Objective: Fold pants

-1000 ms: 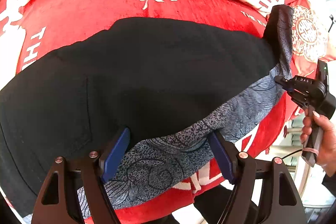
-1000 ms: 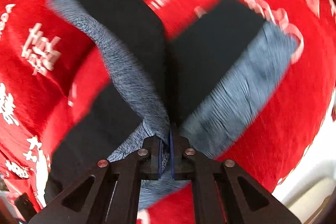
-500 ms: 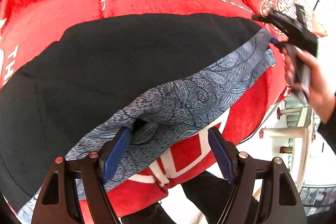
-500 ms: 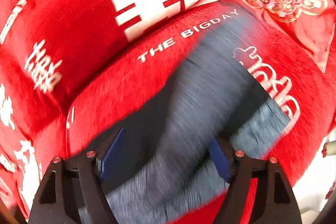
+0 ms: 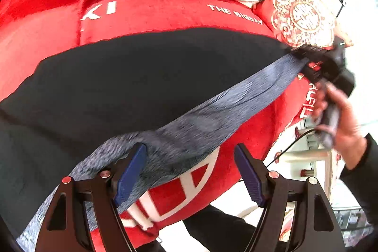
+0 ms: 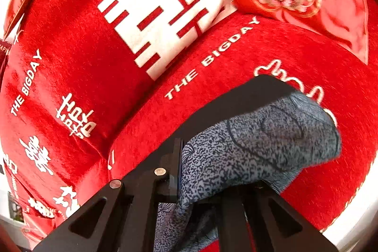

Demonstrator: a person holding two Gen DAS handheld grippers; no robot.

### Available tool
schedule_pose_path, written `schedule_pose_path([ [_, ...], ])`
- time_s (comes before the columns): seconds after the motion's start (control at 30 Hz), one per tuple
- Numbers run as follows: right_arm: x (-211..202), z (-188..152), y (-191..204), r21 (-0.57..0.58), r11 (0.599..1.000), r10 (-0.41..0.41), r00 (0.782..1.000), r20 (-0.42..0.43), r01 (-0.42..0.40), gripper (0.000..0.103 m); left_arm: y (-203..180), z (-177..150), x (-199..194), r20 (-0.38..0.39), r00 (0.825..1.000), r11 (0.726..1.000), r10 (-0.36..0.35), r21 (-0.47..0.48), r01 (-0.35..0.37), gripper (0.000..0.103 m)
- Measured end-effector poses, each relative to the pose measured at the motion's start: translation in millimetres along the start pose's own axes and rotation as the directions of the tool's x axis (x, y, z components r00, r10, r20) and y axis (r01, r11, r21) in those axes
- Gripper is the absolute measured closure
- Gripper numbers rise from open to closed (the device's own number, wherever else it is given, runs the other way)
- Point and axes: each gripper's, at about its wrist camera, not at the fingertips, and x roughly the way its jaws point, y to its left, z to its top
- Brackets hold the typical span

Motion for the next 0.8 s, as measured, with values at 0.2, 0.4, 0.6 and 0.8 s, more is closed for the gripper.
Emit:
schedule_pose_path([
  [0.2, 44, -15, -32, -0.119, 0.99, -0.081, 0.992, -0.094, 0.069, 0.093, 6, 12, 23, -0.053, 0.997, 0.998, 0.056, -0.026, -0.057, 0.026],
  [0.4, 35, -3, -65, 0.046, 0.999, 0.019, 0.997, -0.08, -0.015, 0.065, 33, 10, 53, -0.145, 0.963, 0.965, 0.226, -0.103, -0.242, 0.02],
  [0.6, -1, -8, -51, 0.039, 0.978, -0.201, 0.979, -0.046, 0.203, 0.046, 29, -17, 18, -0.053, 0.985, 0.977, 0.164, -0.132, -0.17, 0.02],
  [0.8, -12, -69, 49, -0.499, 0.855, -0.17, 0.985, -0.016, 0.139, 0.043, 54, -6, -5, 0.019, 0.975, 0.956, 0.22, -0.201, -0.211, 0.02],
])
